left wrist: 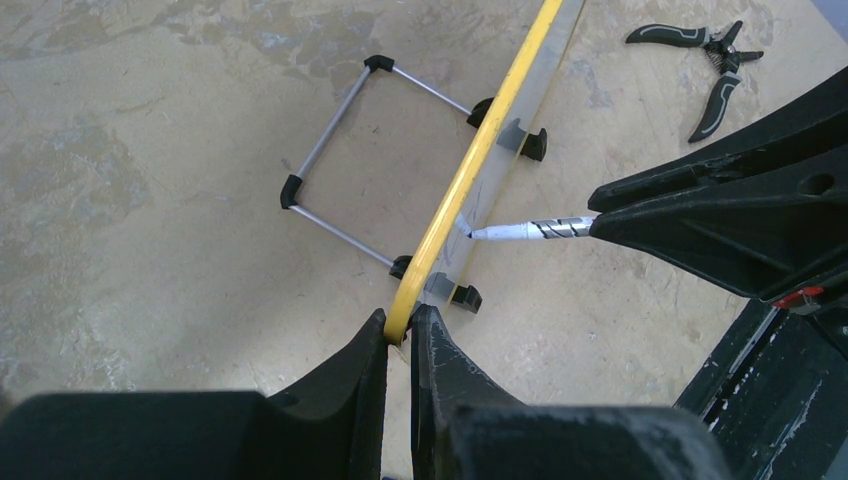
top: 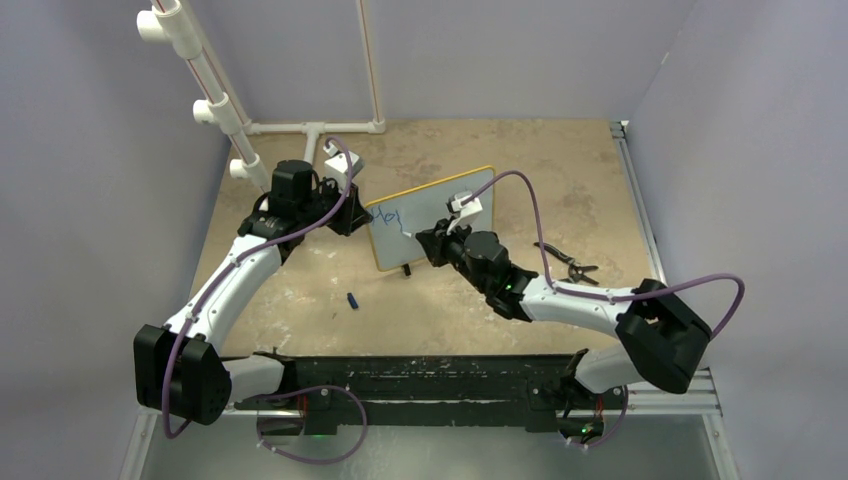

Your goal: Write a sentence on the whiteboard

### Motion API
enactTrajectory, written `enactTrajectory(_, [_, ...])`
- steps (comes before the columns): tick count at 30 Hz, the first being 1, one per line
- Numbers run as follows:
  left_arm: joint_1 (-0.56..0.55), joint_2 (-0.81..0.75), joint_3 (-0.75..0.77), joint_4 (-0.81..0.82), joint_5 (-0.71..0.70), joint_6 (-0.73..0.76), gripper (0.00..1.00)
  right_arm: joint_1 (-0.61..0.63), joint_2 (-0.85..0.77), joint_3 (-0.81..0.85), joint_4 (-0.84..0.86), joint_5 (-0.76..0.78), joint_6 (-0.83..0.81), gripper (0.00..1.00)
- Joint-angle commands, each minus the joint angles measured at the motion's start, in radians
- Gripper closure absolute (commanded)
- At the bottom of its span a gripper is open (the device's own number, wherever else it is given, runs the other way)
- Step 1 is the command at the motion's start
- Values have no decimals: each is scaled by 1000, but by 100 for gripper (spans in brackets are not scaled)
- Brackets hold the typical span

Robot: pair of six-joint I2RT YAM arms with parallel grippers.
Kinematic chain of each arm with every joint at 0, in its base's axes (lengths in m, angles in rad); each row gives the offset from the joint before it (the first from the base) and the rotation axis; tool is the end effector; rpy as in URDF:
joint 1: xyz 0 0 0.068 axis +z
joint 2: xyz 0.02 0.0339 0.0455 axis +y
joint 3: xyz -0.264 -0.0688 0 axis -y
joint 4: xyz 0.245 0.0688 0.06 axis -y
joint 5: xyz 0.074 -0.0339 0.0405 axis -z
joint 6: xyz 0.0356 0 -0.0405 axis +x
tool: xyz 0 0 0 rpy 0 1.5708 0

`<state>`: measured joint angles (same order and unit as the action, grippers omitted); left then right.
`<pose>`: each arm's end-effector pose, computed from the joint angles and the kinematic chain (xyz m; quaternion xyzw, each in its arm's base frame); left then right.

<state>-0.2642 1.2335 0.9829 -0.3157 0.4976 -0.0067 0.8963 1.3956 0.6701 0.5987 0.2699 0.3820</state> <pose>0.2598 -0.0879 0.3035 0.2266 0.8273 -0.2769 0.4332 0.1976 0.2319 0.2421 -0.1031 0.7418 0.3096 0.5858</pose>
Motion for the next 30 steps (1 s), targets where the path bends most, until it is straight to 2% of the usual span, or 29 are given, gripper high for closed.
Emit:
enactTrajectory(1, [3, -26, -6, 40, -10, 2, 100, -4, -34, -7, 25, 10, 5, 100])
enactTrajectory(9, [3, -26, -6, 39, -10, 2, 100, -3, -127, 0, 80, 11, -19, 100])
enactTrajectory(30, [3, -28, -7, 39, -9, 2, 100, -3, -24, 68, 148, 66, -40, 100])
